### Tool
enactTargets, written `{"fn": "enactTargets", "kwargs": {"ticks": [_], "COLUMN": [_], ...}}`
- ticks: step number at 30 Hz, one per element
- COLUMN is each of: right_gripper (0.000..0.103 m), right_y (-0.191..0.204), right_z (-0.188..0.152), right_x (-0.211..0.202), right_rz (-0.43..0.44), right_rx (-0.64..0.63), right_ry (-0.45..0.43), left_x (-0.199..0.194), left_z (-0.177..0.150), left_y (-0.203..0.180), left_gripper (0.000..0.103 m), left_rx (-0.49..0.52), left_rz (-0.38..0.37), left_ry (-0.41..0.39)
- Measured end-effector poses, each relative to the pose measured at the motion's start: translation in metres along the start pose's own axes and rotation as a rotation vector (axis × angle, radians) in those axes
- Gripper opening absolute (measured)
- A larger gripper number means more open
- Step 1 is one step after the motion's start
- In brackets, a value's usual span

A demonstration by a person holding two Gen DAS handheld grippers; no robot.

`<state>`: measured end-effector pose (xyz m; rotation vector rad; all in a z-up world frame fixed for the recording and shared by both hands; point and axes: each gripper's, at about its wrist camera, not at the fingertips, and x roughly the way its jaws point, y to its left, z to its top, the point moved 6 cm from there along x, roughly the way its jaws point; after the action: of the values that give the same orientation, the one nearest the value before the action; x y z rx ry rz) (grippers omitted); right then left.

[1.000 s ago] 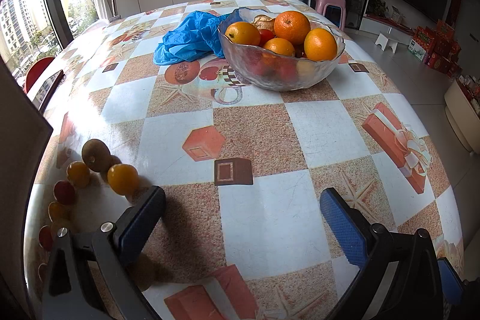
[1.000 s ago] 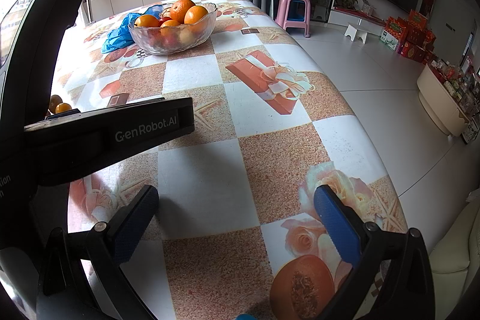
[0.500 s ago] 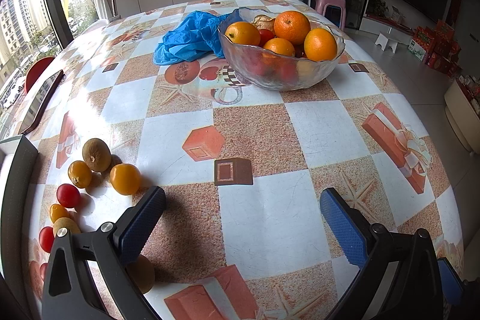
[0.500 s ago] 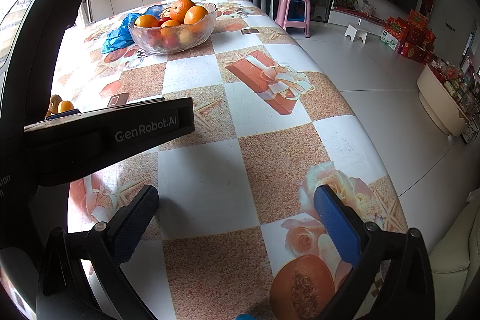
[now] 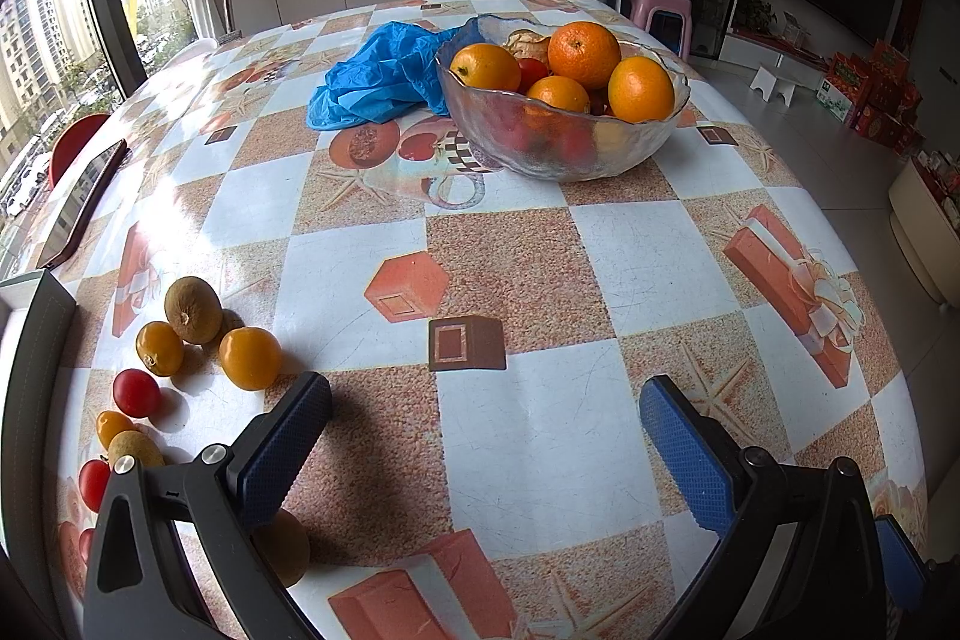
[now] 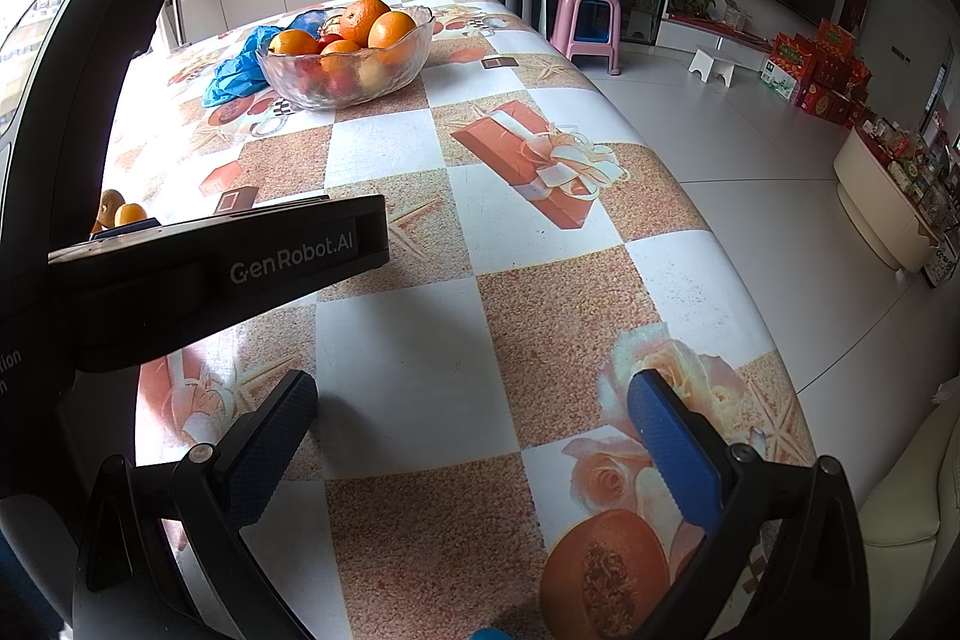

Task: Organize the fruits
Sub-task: 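Move both tools toward the loose fruits on the tablecloth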

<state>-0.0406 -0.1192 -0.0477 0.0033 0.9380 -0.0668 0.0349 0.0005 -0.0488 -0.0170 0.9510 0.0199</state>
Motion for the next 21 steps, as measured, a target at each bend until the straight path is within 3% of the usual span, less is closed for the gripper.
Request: {"fn": "enactTargets", "kwargs": {"ticks": [12,15,21], "right_gripper": [0.103,0.103,0.103], "right_y": [0.0,0.0,0.0], "right_z": [0.0,0.0,0.0], "right_x": [0.0,0.0,0.0], "right_rz": [0.0,0.0,0.0], "right_rx": [0.0,0.0,0.001], "right_ry": [0.0,0.0,0.0], "left_x": [0.0,-0.007,-0.087], "left_z": [0.0,0.001,0.001], "left_y": [0.0,0.002,0.05], "left_gripper": [0.103,0.103,0.103], "left_rx": [0.004,0.061,0.065], "left_rz": [0.0,0.013,0.005], "left_ry": [0.001,0.005,-0.192]}}
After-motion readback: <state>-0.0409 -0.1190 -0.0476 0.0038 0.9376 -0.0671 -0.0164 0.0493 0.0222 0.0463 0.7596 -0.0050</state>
